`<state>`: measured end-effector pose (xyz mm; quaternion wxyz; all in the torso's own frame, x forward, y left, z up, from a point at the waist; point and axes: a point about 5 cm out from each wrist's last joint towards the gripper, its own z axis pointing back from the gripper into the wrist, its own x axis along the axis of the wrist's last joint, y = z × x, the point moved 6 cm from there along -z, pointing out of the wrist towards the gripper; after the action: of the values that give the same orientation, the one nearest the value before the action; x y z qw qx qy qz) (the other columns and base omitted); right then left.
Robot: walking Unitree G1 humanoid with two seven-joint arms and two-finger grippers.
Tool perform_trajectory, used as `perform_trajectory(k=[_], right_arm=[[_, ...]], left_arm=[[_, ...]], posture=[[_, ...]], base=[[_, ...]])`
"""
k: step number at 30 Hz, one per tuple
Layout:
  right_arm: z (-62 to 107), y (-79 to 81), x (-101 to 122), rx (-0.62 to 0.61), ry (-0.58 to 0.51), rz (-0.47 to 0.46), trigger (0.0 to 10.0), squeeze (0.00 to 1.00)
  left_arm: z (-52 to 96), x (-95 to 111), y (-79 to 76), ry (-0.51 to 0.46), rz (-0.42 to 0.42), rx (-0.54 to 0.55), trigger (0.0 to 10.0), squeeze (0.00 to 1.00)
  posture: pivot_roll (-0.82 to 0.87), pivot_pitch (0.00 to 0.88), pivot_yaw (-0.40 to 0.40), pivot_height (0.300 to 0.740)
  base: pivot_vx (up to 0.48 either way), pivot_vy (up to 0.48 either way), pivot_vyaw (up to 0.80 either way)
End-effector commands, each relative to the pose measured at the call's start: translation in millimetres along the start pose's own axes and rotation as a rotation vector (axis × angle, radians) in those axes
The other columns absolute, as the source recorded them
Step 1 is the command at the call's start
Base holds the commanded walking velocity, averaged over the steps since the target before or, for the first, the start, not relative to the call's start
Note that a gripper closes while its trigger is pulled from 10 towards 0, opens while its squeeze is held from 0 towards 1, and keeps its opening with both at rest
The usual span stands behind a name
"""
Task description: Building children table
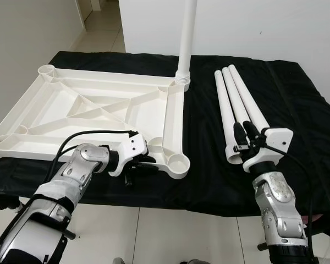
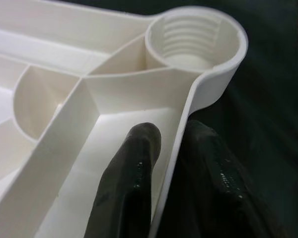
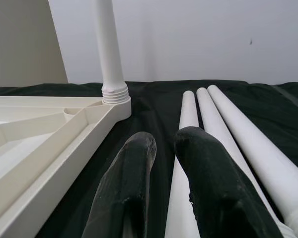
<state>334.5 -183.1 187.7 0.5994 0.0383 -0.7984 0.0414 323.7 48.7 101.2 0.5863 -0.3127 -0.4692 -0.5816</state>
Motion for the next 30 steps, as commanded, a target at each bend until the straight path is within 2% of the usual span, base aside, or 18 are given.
perform_trajectory(k=[1, 2, 4, 9, 10, 11, 12, 13, 14, 15, 18, 20, 22, 26, 27, 28, 30], right_arm=[[-1.2, 2.7, -3, 0.004, 0.008, -0.011, 10.0, 0.00], [-2.1, 3.2, -3, 0.004, 0.007, -0.014, 10.0, 0.00], [-3.9, 4.1, -3, 0.003, 0.005, -0.020, 10.0, 0.00], [-5.1, 5.3, -4, 0.002, 0.007, -0.025, 10.0, 0.00], [-5.9, 6.0, -5, 0.000, 0.008, -0.033, 10.0, 0.00], [-7.6, 7.6, -5, 0.000, 0.008, -0.064, 10.0, 0.00], [-7.6, 7.6, -5, 0.000, 0.008, -0.064, 10.0, 0.00], [-9.1, 8.9, -6, 0.001, 0.009, -0.081, 10.0, 0.48], [-9.1, 8.9, -6, 0.001, 0.009, -0.081, 10.0, 0.48], [-10.8, 10.0, -6, -0.003, 0.007, -0.106, 10.0, 1.00], [-14.6, 7.4, -10, -0.039, 0.014, -0.137, 10.0, 1.00], [-14.6, 7.4, -10, -0.039, 0.014, -0.137, 10.0, 1.00], [-18.2, 2.4, -19, -0.098, 0.048, -0.094, 10.0, 1.00], [-21.4, 0.2, -26, -0.151, 0.083, -0.058, 10.0, 1.00], [-22.8, -0.1, -29, -0.173, 0.095, -0.043, 10.0, 0.94], [-23.9, -0.8, -32, -0.202, 0.114, -0.016, 10.0, 0.00], [-23.9, -0.8, -32, -0.202, 0.114, -0.016, 10.0, 0.00]], left_arm=[[-3.6, -3, -1.2, -0.033, 0.056, 0.037, 10.0, 0.00], [-7.4, 6, -6.5, -0.092, 0.093, 0.030, 10.0, 1.00], [-10.1, 21, -9.0, -0.163, 0.104, 0.049, 10.0, 1.00], [-9.9, 30, -4.7, -0.198, 0.091, 0.090, 10.0, 1.00], [-9.3, 38, 0.5, -0.233, 0.098, 0.125, 10.0, 1.00], [-6.7, 47, 6.7, -0.286, 0.111, 0.162, 10.0, 0.00], [-6.7, 47, 6.7, -0.286, 0.111, 0.162, 10.0, 0.00], [-4.0, 53, 12.3, -0.319, 0.115, 0.198, 10.0, 0.00], [-4.0, 53, 12.3, -0.319, 0.115, 0.198, 10.0, 0.00], [-0.4, 60, 16.8, -0.352, 0.131, 0.226, 10.0, 0.00], [10.5, 81, 25.9, -0.438, 0.175, 0.306, 10.0, 0.00], [10.5, 81, 25.9, -0.438, 0.175, 0.306, 10.0, 0.00], [17.2, 91, 34.8, -0.485, 0.205, 0.396, 10.0, 0.00], [23.2, 98, 43.7, -0.516, 0.237, 0.484, 10.0, 0.00], [24.9, 98, 46.8, -0.524, 0.254, 0.515, 10.0, 0.00], [25.4, 97, 49.8, -0.516, 0.264, 0.549, 10.0, 0.00], [25.4, 97, 49.8, -0.516, 0.264, 0.549, 10.0, 0.00]], posture=[[-0.11, 0.080, 0.037, 0.740], [-0.10, 0.080, 0.036, 0.740], [-0.10, 0.079, 0.038, 0.740], [-0.09, 0.073, 0.037, 0.740], [-0.08, 0.068, 0.037, 0.740], [-0.08, 0.061, 0.038, 0.740], [-0.08, 0.061, 0.038, 0.740], [-0.08, 0.059, 0.037, 0.740], [-0.08, 0.059, 0.037, 0.740], [-0.07, 0.057, 0.035, 0.740], [-0.06, 0.045, 0.025, 0.740], [-0.06, 0.045, 0.025, 0.740], [-0.06, 0.029, 0.024, 0.740], [-0.07, 0.025, 0.025, 0.740], [-0.07, 0.018, 0.022, 0.740], [-0.07, 0.014, 0.020, 0.740], [-0.07, 0.014, 0.020, 0.740]], base=[[0.000, 0.000, 0.00], [0.000, 0.000, 0.00], [0.000, 0.000, 0.00], [0.000, 0.000, 0.00], [0.000, 0.000, 0.00], [0.000, 0.000, 0.00], [0.000, 0.000, 0.00], [0.000, 0.000, 0.00], [0.000, 0.000, 0.00], [0.000, 0.000, 0.00], [0.000, 0.000, 0.00], [0.000, 0.000, 0.00], [0.000, 0.000, 0.00], [0.000, 0.000, 0.00], [0.000, 0.000, 0.00], [0.000, 0.000, 0.00], [0.000, 0.000, 0.00]])
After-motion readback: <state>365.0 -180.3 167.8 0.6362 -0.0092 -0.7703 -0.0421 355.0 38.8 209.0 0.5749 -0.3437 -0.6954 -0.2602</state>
